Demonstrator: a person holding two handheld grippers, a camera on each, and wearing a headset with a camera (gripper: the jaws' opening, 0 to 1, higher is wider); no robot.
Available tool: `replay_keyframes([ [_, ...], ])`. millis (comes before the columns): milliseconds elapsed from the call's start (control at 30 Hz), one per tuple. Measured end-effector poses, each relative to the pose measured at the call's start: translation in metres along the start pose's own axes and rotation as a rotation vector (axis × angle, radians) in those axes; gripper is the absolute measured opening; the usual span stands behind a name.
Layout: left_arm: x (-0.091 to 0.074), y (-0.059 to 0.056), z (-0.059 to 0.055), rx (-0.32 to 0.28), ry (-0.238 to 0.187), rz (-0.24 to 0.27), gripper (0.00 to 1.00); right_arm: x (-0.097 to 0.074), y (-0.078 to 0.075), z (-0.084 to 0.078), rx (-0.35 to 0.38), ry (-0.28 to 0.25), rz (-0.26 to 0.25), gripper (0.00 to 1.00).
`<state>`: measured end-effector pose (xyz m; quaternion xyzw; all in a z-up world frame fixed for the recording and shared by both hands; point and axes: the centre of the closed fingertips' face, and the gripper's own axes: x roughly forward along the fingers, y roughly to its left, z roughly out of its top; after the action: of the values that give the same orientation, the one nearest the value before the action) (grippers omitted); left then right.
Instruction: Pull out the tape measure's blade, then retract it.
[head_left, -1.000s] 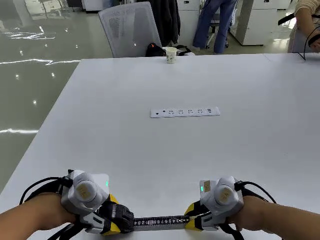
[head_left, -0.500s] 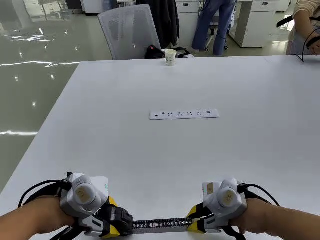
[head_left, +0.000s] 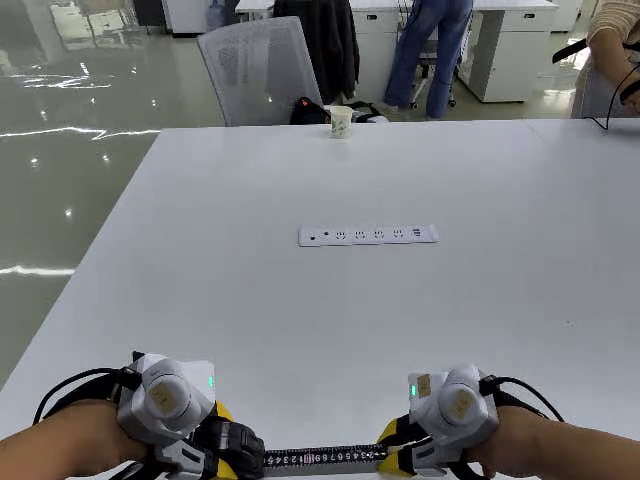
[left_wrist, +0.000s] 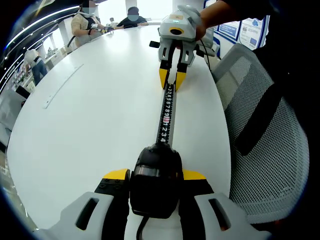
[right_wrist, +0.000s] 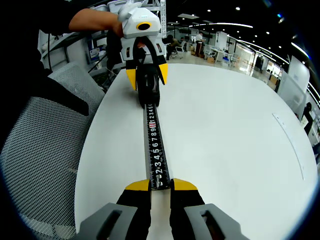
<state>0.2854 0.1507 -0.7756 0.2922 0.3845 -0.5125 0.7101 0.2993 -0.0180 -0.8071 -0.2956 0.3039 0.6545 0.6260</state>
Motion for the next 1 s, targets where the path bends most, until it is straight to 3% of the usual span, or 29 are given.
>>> replay_keyframes([
  [1000, -0.001, -0.001, 0.0, -0.01, -0.005, 0.005, 0.32, -0.011, -0.004, -0.013, 0.02, 0.007, -0.01, 0.1],
])
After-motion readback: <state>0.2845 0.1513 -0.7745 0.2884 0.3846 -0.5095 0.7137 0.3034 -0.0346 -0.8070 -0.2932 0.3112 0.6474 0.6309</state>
